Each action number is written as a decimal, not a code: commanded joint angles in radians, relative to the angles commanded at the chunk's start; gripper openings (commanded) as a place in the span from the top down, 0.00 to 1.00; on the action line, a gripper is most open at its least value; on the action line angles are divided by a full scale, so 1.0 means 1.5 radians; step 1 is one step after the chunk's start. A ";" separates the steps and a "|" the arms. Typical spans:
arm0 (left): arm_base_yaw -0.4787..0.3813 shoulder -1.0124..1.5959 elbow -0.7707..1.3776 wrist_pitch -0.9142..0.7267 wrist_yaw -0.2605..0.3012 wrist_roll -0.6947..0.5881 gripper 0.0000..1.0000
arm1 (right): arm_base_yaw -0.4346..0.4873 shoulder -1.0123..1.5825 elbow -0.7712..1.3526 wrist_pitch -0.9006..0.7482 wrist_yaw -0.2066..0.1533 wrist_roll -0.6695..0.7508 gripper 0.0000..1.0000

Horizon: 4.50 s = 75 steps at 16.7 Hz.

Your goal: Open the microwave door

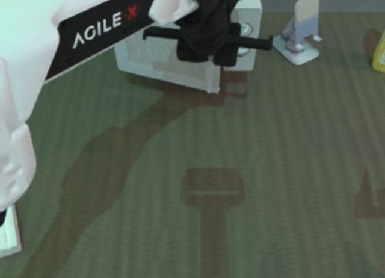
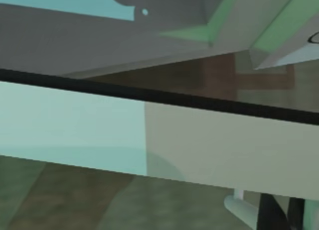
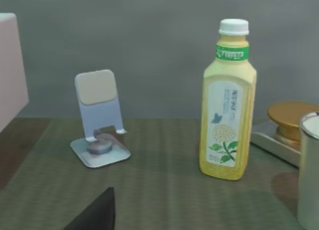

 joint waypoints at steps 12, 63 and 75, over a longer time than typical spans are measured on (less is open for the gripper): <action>0.010 -0.055 -0.085 0.043 0.028 0.056 1.00 | 0.000 0.000 0.000 0.000 0.000 0.000 0.00; 0.024 -0.119 -0.180 0.086 0.070 0.132 1.00 | 0.000 0.000 0.000 0.000 0.000 0.000 0.00; 0.043 -0.175 -0.260 0.116 0.116 0.214 1.00 | 0.000 0.000 0.000 0.000 0.000 0.000 0.00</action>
